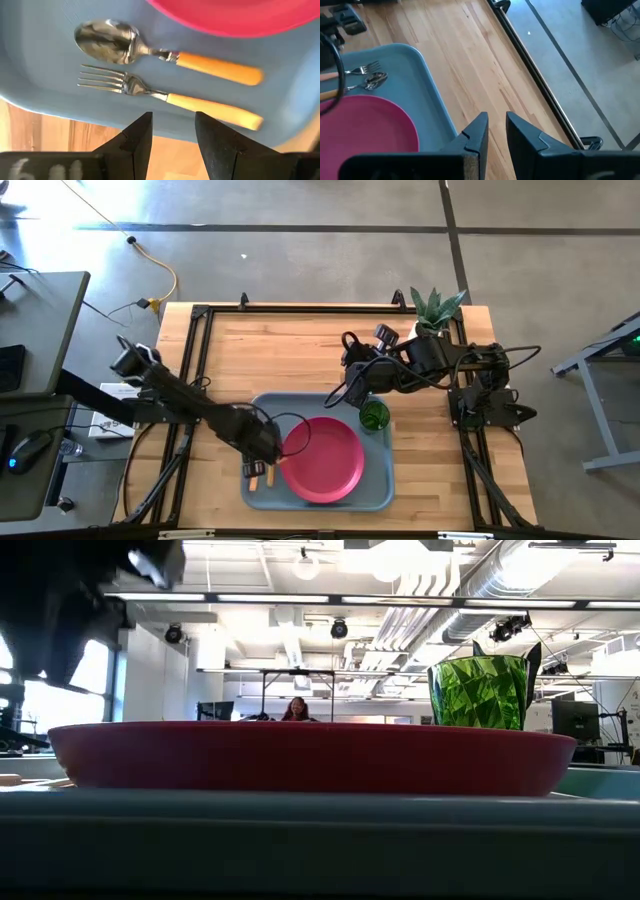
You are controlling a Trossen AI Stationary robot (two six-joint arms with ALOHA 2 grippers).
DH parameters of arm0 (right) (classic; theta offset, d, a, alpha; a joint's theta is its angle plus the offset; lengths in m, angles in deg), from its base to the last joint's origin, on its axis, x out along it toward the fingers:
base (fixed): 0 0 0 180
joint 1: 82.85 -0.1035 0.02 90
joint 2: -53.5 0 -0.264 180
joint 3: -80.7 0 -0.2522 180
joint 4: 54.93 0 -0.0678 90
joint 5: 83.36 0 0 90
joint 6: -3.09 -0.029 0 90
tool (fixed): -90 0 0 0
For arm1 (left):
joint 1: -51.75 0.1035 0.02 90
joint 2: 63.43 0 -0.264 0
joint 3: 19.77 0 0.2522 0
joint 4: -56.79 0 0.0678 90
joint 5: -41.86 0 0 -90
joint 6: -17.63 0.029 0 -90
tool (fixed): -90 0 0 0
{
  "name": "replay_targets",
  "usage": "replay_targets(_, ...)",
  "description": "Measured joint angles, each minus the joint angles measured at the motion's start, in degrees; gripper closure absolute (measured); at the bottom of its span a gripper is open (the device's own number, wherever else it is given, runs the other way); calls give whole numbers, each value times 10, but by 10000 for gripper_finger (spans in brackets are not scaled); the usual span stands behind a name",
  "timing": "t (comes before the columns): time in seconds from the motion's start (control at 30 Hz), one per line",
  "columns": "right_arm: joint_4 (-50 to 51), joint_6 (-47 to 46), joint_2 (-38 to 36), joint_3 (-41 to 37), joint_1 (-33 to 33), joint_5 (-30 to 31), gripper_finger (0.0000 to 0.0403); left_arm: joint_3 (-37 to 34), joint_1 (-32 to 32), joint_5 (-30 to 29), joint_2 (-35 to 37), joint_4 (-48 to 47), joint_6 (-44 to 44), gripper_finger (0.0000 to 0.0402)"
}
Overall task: Pick and place plate/cup/fork/spoon on tray
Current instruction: Return to Home Position
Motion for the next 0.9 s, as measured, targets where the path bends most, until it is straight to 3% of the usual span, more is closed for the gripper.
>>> replay_targets(0.27, -7, -38, 0, 0, 0, -23, 344, 0, 14, -65, 130, 4, 13, 261)
replay_targets(0.53, -38, -93, 0, 0, -7, -25, 344, -18, 32, -151, 277, 6, 88, 261)
replay_targets(0.7, -111, -116, 0, 0, -12, -29, 344, -84, 32, -193, 380, 51, 123, 261)
replay_targets(0.9, -209, -137, 0, 0, -14, -64, 344, -216, 32, -236, 492, 217, 183, 261)
